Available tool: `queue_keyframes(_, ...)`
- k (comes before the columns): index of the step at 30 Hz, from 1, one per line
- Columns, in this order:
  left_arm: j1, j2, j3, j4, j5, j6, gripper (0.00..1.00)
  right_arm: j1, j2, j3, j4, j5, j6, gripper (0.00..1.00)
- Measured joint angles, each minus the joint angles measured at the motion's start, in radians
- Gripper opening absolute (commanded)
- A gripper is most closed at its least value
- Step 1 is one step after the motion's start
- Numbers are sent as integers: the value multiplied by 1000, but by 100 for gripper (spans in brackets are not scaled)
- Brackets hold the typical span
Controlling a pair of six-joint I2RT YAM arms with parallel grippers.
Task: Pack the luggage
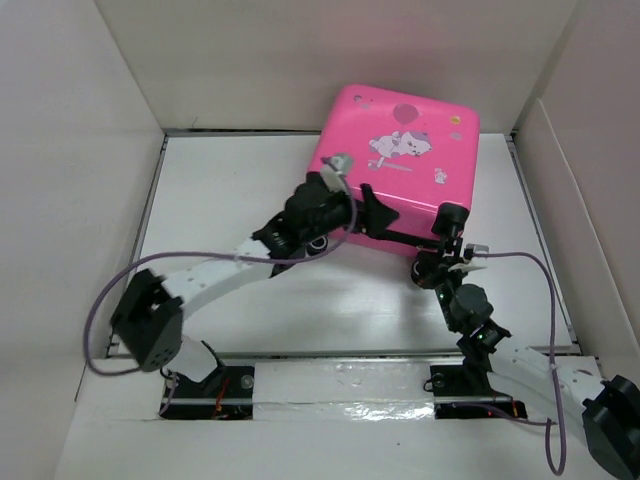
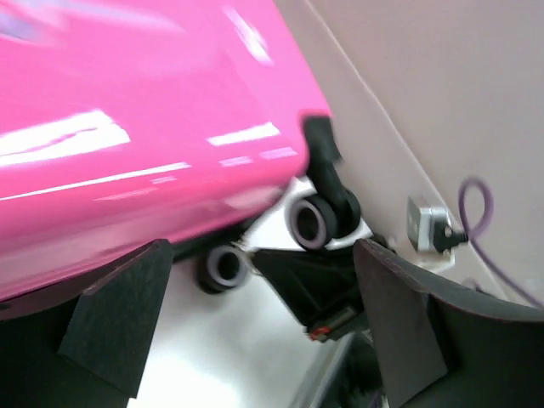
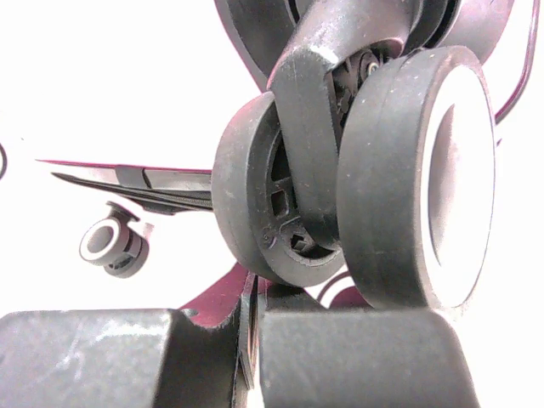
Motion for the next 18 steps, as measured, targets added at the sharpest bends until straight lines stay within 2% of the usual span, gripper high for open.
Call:
queue_keyframes(3,67,-244,-131,-52,-113,24,81,0,-28,0,-29,-10,-2,0)
queue_keyframes(7,77,-516,-229,-217,-303,61,92,-2,-74,-1,-81,-31,-3,0)
queue_keyframes(9,117,-567,-238,-309,-371,74,95,-2,-81,-1,-93,-38,-4,0)
queue_keyframes(12,162,-541,-221,-406,-457,90,97,-2,-79,-1,-95,-41,-5,0)
queue_keyframes(18,179,-271,-158,-505,-482,144,97,-8,-73,0,-93,-58,-18,0)
